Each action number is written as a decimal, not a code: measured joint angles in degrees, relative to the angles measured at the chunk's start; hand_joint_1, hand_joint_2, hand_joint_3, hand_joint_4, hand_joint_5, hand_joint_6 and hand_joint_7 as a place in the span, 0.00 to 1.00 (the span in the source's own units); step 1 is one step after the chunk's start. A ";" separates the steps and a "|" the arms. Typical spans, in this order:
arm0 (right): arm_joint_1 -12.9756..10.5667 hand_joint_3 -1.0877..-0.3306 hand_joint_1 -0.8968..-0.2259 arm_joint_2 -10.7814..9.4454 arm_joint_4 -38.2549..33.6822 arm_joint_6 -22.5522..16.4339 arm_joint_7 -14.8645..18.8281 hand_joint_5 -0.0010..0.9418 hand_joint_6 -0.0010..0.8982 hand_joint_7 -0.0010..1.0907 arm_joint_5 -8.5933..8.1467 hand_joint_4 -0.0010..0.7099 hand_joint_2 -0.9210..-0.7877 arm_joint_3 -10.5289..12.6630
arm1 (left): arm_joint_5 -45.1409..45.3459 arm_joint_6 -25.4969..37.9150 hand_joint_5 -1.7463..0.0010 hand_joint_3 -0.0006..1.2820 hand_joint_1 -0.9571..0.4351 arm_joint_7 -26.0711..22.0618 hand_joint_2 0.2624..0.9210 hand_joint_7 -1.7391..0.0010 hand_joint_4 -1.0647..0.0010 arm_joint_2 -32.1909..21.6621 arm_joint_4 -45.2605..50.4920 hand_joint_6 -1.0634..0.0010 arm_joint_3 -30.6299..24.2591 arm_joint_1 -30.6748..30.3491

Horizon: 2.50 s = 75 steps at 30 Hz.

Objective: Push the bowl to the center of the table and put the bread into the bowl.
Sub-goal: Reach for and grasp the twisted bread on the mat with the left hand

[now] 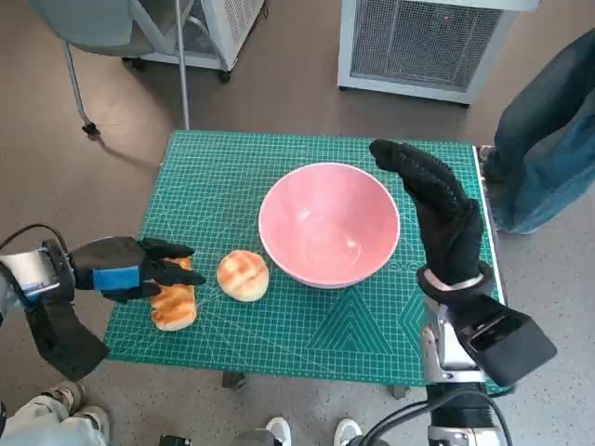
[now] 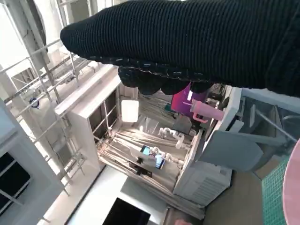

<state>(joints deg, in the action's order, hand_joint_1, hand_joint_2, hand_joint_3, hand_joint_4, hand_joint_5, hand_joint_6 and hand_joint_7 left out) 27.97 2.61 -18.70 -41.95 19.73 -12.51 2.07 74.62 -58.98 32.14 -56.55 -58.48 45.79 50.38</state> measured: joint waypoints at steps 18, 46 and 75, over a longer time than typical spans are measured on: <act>-0.67 0.38 0.41 -0.60 -0.06 -0.07 -0.09 0.01 0.00 0.55 0.88 0.31 0.00 0.03 | -2.11 4.76 1.00 0.20 0.65 -0.98 1.00 0.98 0.58 1.45 -3.67 0.53 2.97 0.25; -1.35 0.38 0.43 -0.75 0.11 -0.09 -0.54 0.01 0.00 0.55 1.35 0.32 0.00 0.07 | -2.18 7.79 1.00 0.00 0.30 -5.12 0.63 1.00 0.92 0.86 -1.73 0.85 6.42 1.43; -2.00 0.38 0.43 -1.39 0.79 0.14 -0.54 0.01 0.00 0.55 1.41 0.32 0.00 -0.29 | -4.93 -0.79 0.99 0.00 0.33 -11.54 0.66 0.99 0.82 -8.46 11.75 0.76 -3.27 2.88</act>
<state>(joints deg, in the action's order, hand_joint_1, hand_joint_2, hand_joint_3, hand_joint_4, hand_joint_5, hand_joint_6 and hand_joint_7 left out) 25.97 1.22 -17.91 -41.80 19.19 -11.10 1.78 69.69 -59.77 20.60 -65.01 -46.74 42.52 53.26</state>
